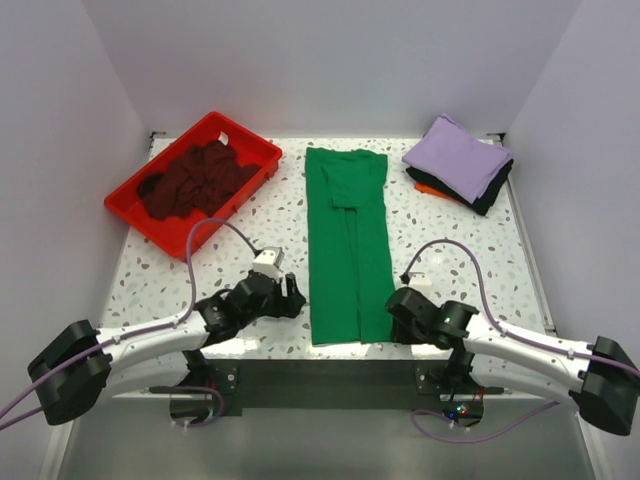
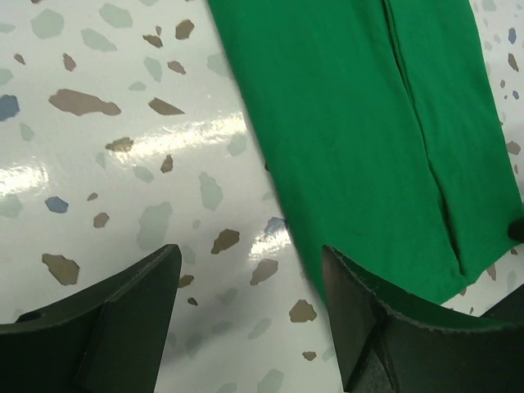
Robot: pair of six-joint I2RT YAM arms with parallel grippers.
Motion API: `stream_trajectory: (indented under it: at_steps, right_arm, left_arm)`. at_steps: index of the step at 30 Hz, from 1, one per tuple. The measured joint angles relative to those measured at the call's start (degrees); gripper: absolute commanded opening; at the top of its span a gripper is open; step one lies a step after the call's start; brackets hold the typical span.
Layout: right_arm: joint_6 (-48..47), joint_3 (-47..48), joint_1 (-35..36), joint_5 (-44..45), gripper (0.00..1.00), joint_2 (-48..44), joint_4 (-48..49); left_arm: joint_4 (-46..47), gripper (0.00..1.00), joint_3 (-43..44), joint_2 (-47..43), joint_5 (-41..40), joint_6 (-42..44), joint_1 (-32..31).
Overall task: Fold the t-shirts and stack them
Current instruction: Fold the tshirt
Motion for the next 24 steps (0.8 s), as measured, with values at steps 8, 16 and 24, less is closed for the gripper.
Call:
stream_trajectory:
  at_steps: [8, 16, 24]
  right_arm:
    - [0.3, -0.3, 0.0, -1.1, 0.23, -0.7, 0.1]
    - [0.3, -0.7, 0.0, -1.5, 0.19, -0.7, 0.6]
    - [0.3, -1.2, 0.0, -1.8, 0.18, -1.5, 1.1]
  left_arm:
    - [-3.6, 0.73, 0.0, 0.0, -1.1, -4.1, -6.1]
    - [-5.9, 0.63, 0.0, 0.9, -2.1, -8.0, -10.5]
    - [-4.2, 0.56, 0.0, 4.1, -2.7, -10.5, -13.9]
